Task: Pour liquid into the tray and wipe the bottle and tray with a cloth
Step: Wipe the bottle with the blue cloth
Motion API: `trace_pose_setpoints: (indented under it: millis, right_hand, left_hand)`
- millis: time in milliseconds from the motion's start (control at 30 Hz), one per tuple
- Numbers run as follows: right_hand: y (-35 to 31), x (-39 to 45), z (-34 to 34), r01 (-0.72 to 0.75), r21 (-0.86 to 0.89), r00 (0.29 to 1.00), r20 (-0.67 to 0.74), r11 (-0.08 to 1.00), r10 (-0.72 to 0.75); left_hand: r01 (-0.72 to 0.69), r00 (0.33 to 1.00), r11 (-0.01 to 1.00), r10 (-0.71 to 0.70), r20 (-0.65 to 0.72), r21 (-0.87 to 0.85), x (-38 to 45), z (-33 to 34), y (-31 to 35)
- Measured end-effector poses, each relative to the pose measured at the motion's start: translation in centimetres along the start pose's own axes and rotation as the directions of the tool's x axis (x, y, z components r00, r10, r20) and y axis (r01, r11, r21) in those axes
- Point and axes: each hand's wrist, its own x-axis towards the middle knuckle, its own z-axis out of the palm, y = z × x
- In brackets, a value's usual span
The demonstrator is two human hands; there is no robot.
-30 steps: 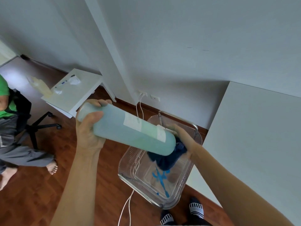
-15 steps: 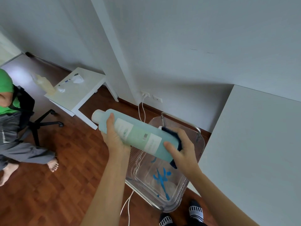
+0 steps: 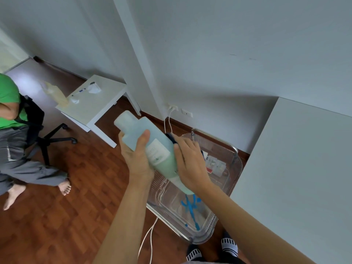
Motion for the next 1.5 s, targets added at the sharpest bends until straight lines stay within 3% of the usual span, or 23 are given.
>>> trace_pose_setpoints:
  millis: [67,200,267,333,433,533,633,700,767,867,967,1033,1233,1300,1367,1500]
  right_hand:
    - [0.8,-3.1,0.7,-0.048,-0.067,0.994,-0.100,0.997,0.041]
    - [-0.5,-4.7,2.8,-0.018,-0.073,0.975,-0.221,0.997,0.001]
    - [-0.3,-2.0,1.6,-0.032,0.041,0.991,-0.128,0.999,0.037]
    - [0.8,0.4,0.4,-0.159,0.273,0.987,0.051,0.949,0.151]
    - [3.1,2.1,-0.4,-0.502,0.387,0.858,0.335,0.773,0.390]
    - [5.6,2.4,-0.3,-0.697,0.467,0.717,0.465,0.544,0.520]
    - [8.3,1.6,0.5,-0.815,0.553,0.548,0.635,0.176,0.544]
    - [9.5,0.8,1.4,-0.815,0.576,0.525,0.685,0.066,0.504]
    - [10.0,0.6,2.2,-0.817,0.572,0.511,0.663,0.070,0.546]
    - [10.3,-0.2,3.8,-0.865,0.470,0.441,0.549,0.173,0.710]
    - [11.0,-1.6,6.2,-0.916,0.377,0.337,0.540,0.136,0.771]
    - [11.3,-2.5,7.4,-0.939,0.301,0.305,0.505,0.167,0.808]
    - [13.7,-3.8,7.1,-0.886,0.166,0.464,0.358,0.433,0.810]
    - [14.8,-3.8,5.8,-0.893,0.193,0.449,0.301,0.407,0.841]
    - [16.0,-3.7,4.5,-0.910,0.269,0.386,0.280,0.314,0.879]
    - [17.2,-4.2,3.2,-0.915,0.386,0.269,0.363,0.118,0.892]
  left_hand:
    - [-0.226,0.974,0.968,0.227,0.002,0.112,0.3,-0.2,0.4]
    - [-0.254,0.967,0.943,0.251,0.040,0.216,0.6,-0.4,-0.1]
    - [-0.250,0.968,0.944,0.239,0.074,0.215,0.1,-0.5,-0.4]
    - [-0.304,0.950,0.936,0.284,0.126,0.178,0.0,-0.2,-0.2]
    - [-0.380,0.923,0.905,0.356,0.147,0.191,0.2,0.6,0.0]
    - [-0.389,0.919,0.903,0.369,0.136,0.182,0.2,1.2,-0.6]
    - [-0.401,0.915,0.897,0.383,0.124,0.186,0.5,1.3,-1.6]
    - [-0.422,0.905,0.882,0.398,0.150,0.207,1.0,1.5,-2.3]
    - [-0.451,0.891,0.849,0.406,0.205,0.276,1.1,1.5,-3.3]
    - [-0.499,0.864,0.787,0.416,0.284,0.362,1.0,0.8,-4.9]
    - [-0.527,0.849,0.730,0.420,0.322,0.435,1.2,-1.1,-6.2]
    - [-0.520,0.854,0.713,0.416,0.313,0.471,1.3,-2.4,-6.9]
    - [-0.508,0.856,0.683,0.468,0.221,0.525,2.9,-5.3,-8.2]
    - [-0.501,0.853,0.665,0.487,0.188,0.553,3.8,-5.4,-8.9]
    - [-0.475,0.865,0.682,0.479,0.152,0.556,4.7,-5.2,-9.9]
    - [-0.391,0.909,0.730,0.401,0.112,0.561,6.6,-4.0,-12.6]
